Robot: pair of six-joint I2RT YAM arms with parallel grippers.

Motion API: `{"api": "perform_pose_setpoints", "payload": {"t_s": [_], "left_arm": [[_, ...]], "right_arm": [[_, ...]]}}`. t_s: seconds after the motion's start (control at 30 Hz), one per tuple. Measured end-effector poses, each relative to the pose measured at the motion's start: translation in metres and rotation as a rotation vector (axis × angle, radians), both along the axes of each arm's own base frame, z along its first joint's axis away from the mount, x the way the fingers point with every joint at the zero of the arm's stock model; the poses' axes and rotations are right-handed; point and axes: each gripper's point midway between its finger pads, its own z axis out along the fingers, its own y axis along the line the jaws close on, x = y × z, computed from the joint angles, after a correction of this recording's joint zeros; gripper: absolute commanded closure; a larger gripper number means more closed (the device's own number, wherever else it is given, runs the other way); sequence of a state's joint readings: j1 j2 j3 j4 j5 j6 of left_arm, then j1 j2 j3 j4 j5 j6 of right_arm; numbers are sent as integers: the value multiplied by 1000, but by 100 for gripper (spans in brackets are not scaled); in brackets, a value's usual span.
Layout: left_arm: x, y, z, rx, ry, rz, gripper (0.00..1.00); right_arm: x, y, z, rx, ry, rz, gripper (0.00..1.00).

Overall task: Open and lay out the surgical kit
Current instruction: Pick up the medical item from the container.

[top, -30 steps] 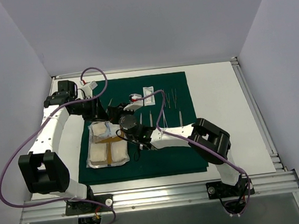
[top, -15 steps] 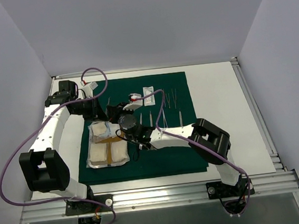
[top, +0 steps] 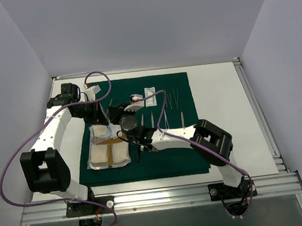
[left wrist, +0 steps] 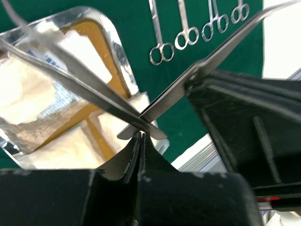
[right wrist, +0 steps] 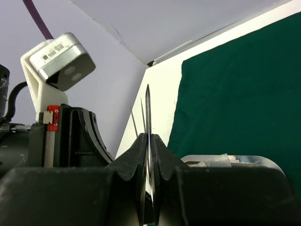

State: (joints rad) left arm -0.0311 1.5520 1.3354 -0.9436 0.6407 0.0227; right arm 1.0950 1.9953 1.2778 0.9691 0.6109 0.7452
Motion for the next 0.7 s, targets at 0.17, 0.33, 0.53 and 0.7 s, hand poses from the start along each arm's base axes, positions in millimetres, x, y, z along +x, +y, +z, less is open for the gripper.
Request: {"api": "perform_pose_setpoints", "payload": {"t_s": [0.17,0.33,0.53,0.7], "left_arm": [[-14,5,-1,34,-12,-74,78],[-24,18,35,11,-85,-122,51],[4,63,66,27,-205,41,29],[23,62,47,17,-153,73,25]], "right_arm": [[0,1,0,-9,-4,12,100],[0,7,1,0,-15,77,100],[0,9,1,-3,-20,118,100],[-4,13,1,-12,-25,141,100]]}}
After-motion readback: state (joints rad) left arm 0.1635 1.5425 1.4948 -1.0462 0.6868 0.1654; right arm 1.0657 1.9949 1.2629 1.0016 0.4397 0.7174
